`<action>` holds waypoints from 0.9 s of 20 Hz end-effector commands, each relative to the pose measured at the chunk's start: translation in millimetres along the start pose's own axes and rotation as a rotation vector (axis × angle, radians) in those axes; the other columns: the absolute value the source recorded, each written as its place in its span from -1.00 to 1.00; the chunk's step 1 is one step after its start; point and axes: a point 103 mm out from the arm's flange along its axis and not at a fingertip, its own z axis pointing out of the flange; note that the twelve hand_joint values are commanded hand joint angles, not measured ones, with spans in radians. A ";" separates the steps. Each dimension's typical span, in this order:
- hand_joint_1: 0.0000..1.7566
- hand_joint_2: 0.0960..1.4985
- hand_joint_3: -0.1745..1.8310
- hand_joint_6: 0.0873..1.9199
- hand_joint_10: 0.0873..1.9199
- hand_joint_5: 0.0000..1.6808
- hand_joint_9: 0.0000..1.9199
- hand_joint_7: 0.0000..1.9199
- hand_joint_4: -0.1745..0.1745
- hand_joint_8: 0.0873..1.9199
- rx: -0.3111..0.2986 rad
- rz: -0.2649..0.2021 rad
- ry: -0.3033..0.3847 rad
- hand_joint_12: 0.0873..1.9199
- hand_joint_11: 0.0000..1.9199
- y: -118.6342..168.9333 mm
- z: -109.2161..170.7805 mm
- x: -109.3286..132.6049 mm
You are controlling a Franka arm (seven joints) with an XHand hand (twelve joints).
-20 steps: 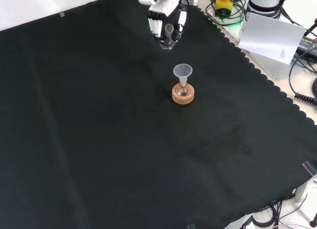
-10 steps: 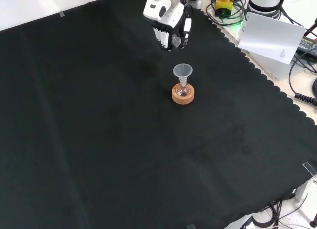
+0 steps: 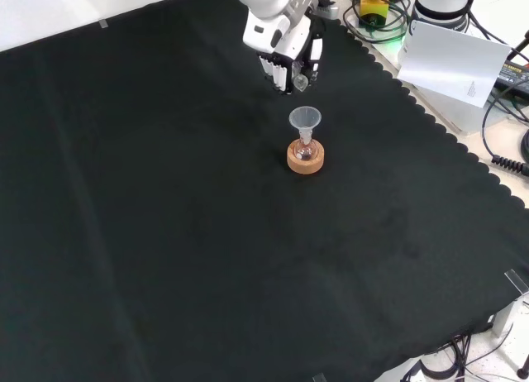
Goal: Pour the water from the graduated cylinder into the round-bottom flask.
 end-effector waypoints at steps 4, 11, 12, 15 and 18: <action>0.44 0.44 -0.83 -0.02 -0.94 0.18 0.44 0.07 -1.00 -0.04 0.114 0.049 -0.104 -0.25 0.24 1.5 -2.9 1.7; 0.44 0.44 -0.83 -0.01 -0.95 0.18 0.44 0.06 -1.00 -0.04 0.172 0.071 -0.182 -0.25 0.24 0.0 -6.4 3.4; 0.44 0.44 -0.83 -0.01 -0.95 0.18 0.44 0.06 -1.00 -0.04 0.177 0.071 -0.186 -0.25 0.24 0.1 -7.3 4.1; 0.44 0.44 -0.83 -0.01 -0.95 0.18 0.44 0.06 -1.00 -0.04 0.196 0.074 -0.210 -0.25 0.24 1.2 -10.4 7.6; 0.44 0.44 -0.83 -0.01 -0.95 0.18 0.44 0.06 -1.00 -0.04 0.214 0.081 -0.231 -0.25 0.24 2.6 -13.4 10.5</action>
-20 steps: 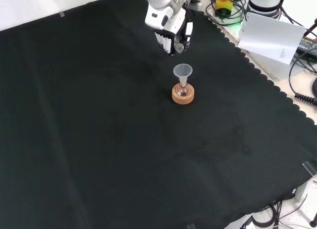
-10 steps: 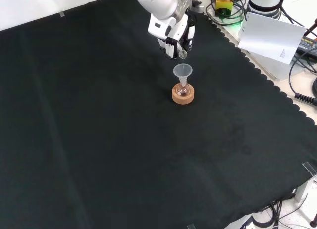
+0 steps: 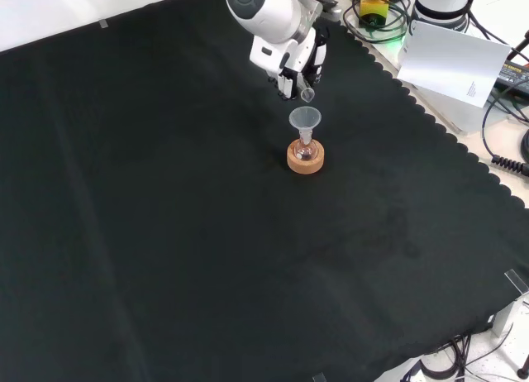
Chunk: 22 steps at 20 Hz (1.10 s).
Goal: Pour the water from the graduated cylinder into the round-bottom flask.
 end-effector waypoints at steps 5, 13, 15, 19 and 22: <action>0.44 0.44 -0.83 -0.01 -0.95 0.18 0.44 0.06 -1.00 -0.04 0.066 0.054 -0.078 -0.25 0.24 0.4 -9.8 1.1; 0.44 0.44 -0.83 -0.01 -0.96 0.18 0.44 0.06 -1.00 -0.04 0.100 0.083 -0.118 -0.25 0.24 0.8 -16.1 3.7; 0.44 0.44 -0.83 -0.01 -0.96 0.18 0.45 0.06 -1.00 -0.04 0.108 0.088 -0.123 -0.25 0.24 0.5 -17.8 4.0; 0.44 0.44 -0.83 -0.01 -0.96 0.17 0.45 0.06 -1.00 -0.04 0.123 0.096 -0.136 -0.25 0.24 0.5 -21.2 5.7; 0.44 0.44 -0.83 -0.01 -0.96 0.17 0.45 0.06 -1.00 -0.04 0.133 0.101 -0.150 -0.25 0.25 0.6 -23.9 8.2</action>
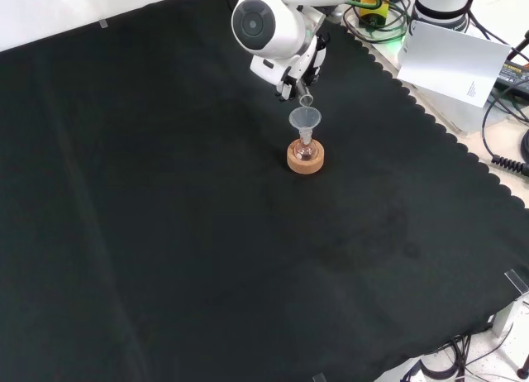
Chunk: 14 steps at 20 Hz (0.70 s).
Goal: Pour the water from the graduated cylinder into the round-bottom flask.
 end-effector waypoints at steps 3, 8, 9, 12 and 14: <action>0.44 0.44 -0.83 -0.01 -0.96 0.17 0.45 0.06 -1.00 -0.03 0.024 0.021 -0.032 -0.25 0.25 -1.5 -6.7 3.3; 0.44 0.44 -0.83 -0.01 -0.97 0.17 0.45 0.06 -1.00 -0.03 0.036 0.032 -0.055 -0.26 0.25 -2.3 -11.1 5.5; 0.44 0.44 -0.83 -0.01 -0.97 0.17 0.45 0.06 -1.00 -0.03 0.039 0.034 -0.058 -0.26 0.25 -2.6 -12.0 5.7; 0.44 0.44 -0.83 0.00 -0.97 0.17 0.45 0.06 -1.00 -0.03 0.051 0.045 -0.077 -0.26 0.25 -2.9 -14.1 6.7; 0.44 0.44 -0.83 0.00 -0.97 0.17 0.45 0.06 -1.00 -0.03 0.063 0.051 -0.080 -0.26 0.25 -2.7 -14.8 7.0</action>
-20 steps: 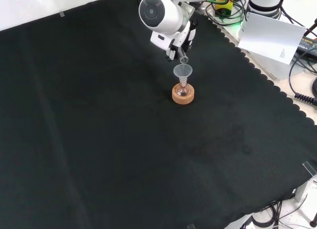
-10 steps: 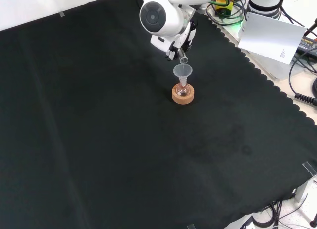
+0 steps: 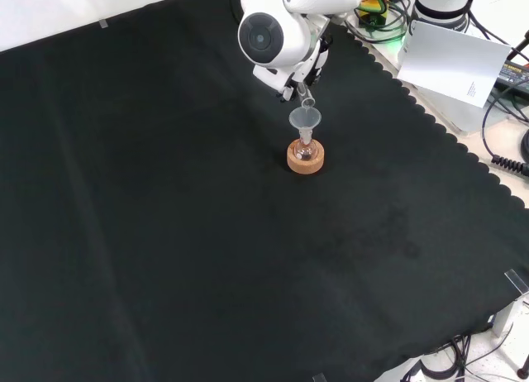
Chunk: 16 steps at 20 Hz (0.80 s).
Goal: Pour the water from the graduated cylinder into the round-bottom flask.
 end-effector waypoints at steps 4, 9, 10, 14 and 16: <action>0.44 0.44 -0.83 0.00 -0.97 0.17 0.45 0.06 -1.00 -0.03 0.043 0.031 -0.028 -0.26 0.25 -0.3 -2.4 -0.6; 0.44 0.44 -0.83 0.00 -0.97 0.17 0.45 0.06 -1.00 -0.03 0.053 0.047 -0.045 -0.26 0.25 -1.4 -2.0 -2.5; 0.44 0.44 -0.82 0.00 -0.97 0.17 0.45 0.06 -1.00 -0.02 0.055 0.049 -0.047 -0.26 0.25 -1.8 -2.2 -2.7; 0.44 0.44 -0.82 0.00 -0.98 0.17 0.46 0.05 -1.00 -0.02 0.058 0.053 -0.048 -0.26 0.25 -2.9 -3.9 -2.2; 0.44 0.44 -0.82 0.00 -0.98 0.16 0.46 0.05 -1.00 -0.02 0.061 0.053 -0.051 -0.26 0.25 -2.7 -4.0 -1.6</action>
